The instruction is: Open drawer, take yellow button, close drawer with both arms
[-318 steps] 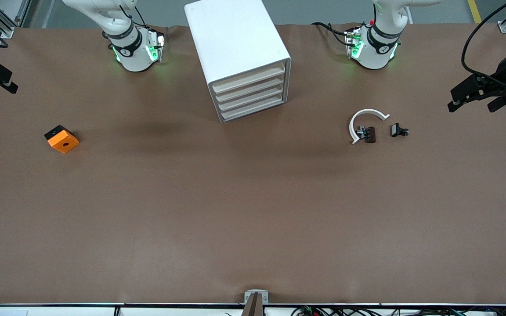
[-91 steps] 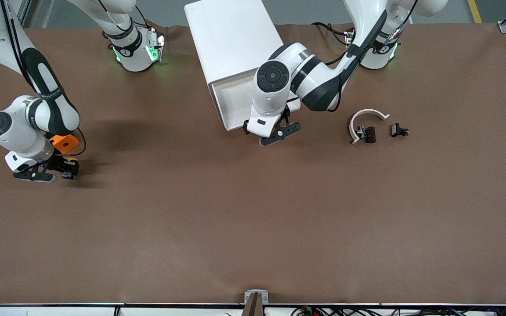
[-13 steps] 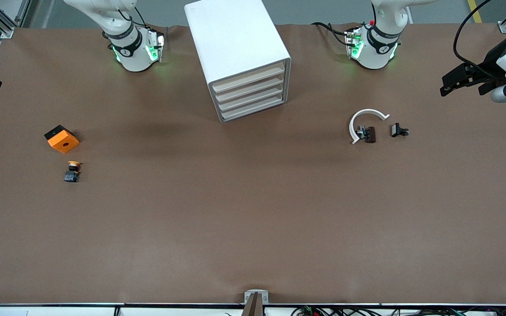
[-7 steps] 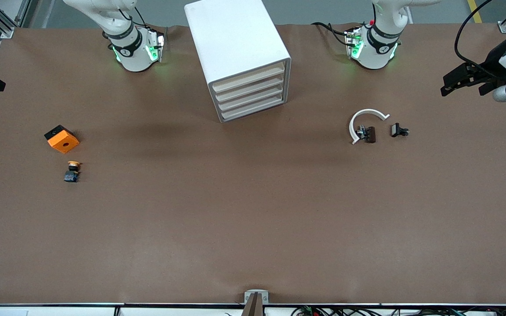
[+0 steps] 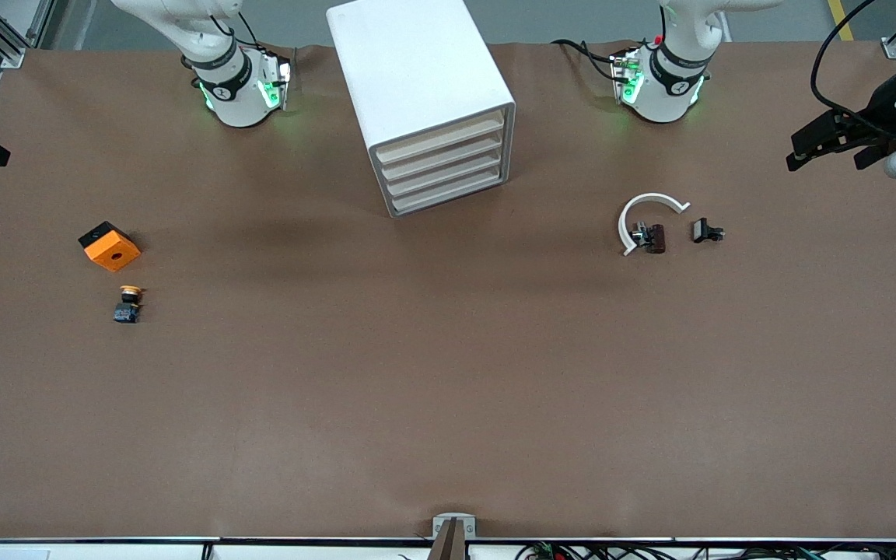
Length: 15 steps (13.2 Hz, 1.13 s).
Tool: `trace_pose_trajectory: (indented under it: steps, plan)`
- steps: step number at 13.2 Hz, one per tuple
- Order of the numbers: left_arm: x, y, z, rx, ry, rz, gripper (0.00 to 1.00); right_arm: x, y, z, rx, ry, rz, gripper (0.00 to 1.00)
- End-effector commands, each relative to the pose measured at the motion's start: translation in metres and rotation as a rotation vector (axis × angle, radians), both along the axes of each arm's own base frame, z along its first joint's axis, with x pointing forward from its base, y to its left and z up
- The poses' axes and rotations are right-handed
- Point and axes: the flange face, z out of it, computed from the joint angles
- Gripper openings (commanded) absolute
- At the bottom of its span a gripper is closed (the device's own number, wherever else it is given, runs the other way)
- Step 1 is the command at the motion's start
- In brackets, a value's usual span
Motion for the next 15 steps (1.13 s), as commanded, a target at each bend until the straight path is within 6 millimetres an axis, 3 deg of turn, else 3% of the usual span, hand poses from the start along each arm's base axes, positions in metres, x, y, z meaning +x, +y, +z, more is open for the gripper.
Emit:
trace_pose_trajectory:
  steps: [1,15]
  plan:
    - [-0.0069,0.0049,0.0104,0.005,-0.016,0.006,1.00,-0.0126,0.0040,0.0027,-0.014,-0.015,0.011,1.00]
    - [-0.0029,0.0059,0.0051,0.043,-0.009,-0.019,1.00,-0.0100,0.0042,0.0015,-0.004,-0.018,0.008,1.00]
